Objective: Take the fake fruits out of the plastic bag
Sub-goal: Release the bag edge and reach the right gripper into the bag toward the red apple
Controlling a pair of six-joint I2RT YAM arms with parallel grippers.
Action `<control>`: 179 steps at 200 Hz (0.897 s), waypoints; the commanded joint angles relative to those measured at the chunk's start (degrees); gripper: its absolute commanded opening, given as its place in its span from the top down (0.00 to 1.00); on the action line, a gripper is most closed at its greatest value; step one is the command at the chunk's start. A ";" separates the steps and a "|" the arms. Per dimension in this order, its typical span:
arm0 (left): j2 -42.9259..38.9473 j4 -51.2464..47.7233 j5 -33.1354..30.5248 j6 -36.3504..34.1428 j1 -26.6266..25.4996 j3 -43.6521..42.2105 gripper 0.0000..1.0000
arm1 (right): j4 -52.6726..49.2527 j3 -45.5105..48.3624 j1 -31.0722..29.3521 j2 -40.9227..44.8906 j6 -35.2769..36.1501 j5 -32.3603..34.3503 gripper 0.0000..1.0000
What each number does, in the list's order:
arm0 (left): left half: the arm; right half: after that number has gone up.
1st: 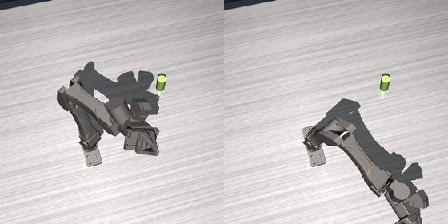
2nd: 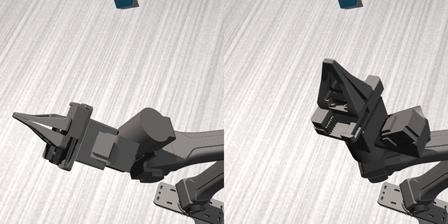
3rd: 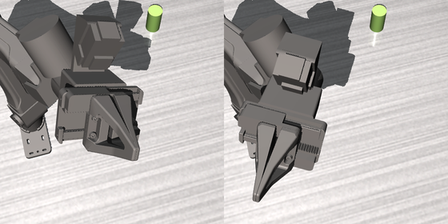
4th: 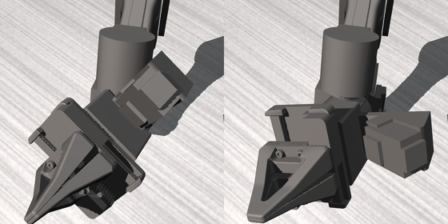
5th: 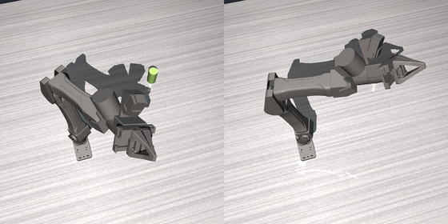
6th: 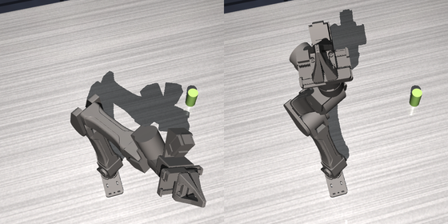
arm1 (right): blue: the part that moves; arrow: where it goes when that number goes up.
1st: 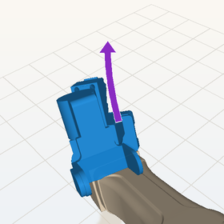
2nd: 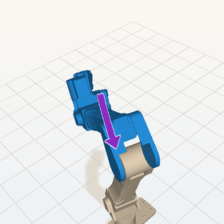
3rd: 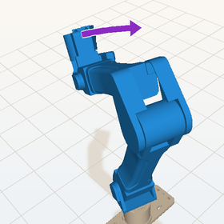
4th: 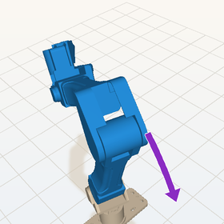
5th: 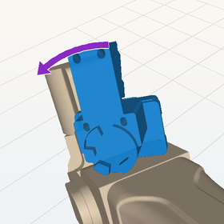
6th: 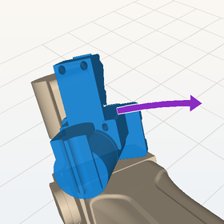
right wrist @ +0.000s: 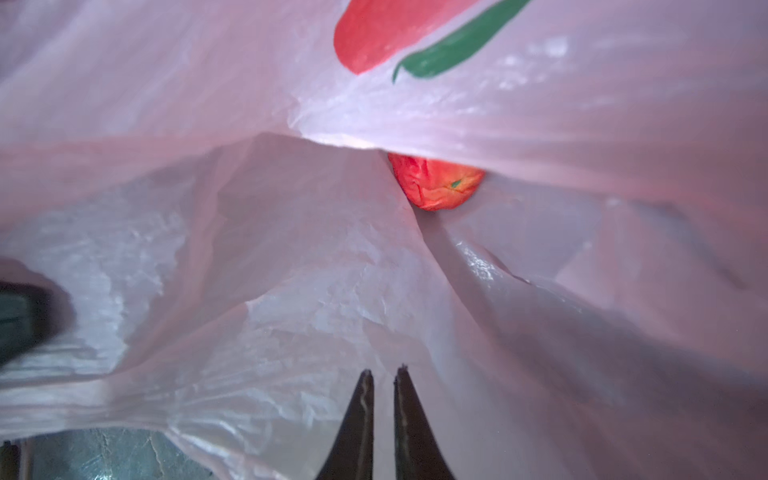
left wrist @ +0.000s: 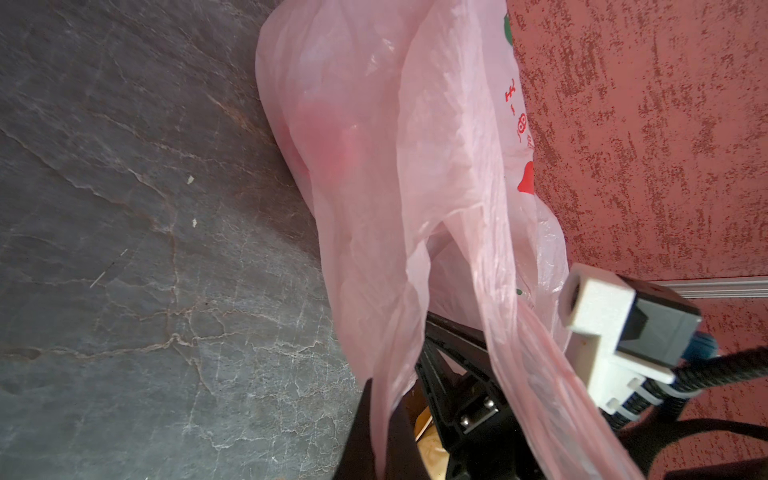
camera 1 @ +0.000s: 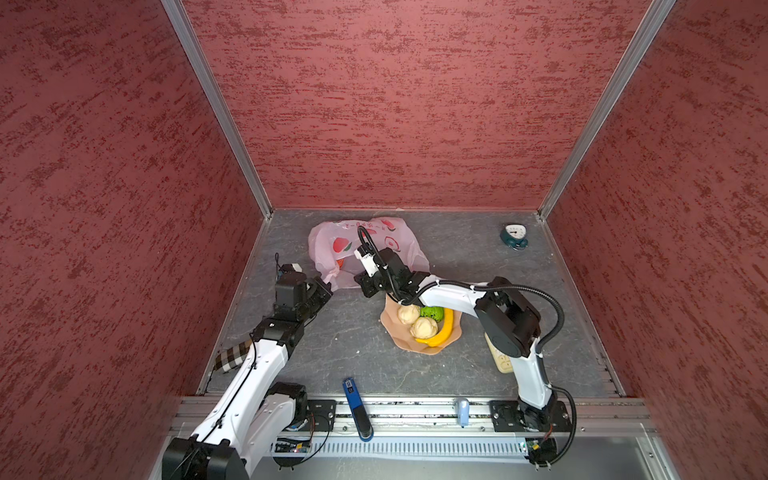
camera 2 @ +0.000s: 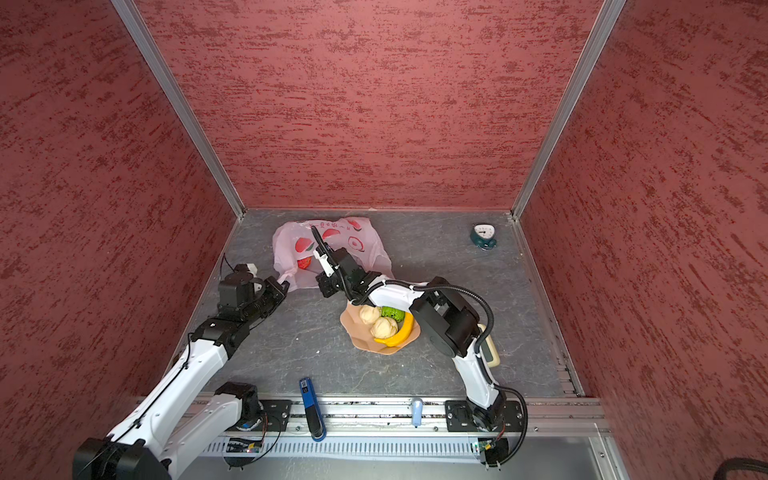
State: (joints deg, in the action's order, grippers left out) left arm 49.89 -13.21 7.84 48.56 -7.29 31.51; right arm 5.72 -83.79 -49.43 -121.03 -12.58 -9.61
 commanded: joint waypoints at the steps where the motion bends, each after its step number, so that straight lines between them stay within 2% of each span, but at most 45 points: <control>1: -0.51 0.95 0.79 -0.65 0.36 1.10 0.93 | -0.77 -1.79 -0.56 -1.79 2.95 0.43 0.89; 73: -0.93 2.89 1.71 -0.76 0.19 -0.44 0.93 | -6.95 -6.89 -0.75 -6.77 6.33 3.10 0.90; 142: -1.44 4.22 3.82 -2.21 0.26 -2.12 0.93 | -10.76 -12.76 -0.78 -11.01 6.12 4.11 0.88; 179: -4.03 1.32 4.31 -2.84 0.26 -6.33 0.93 | -9.72 -15.72 -0.76 -12.53 4.62 4.99 0.85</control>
State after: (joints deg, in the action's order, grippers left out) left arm 47.88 -10.07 11.09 47.48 -7.29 27.81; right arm -3.99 -96.57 -49.84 -132.29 -7.57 -6.46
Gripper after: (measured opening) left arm 0.072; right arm 0.145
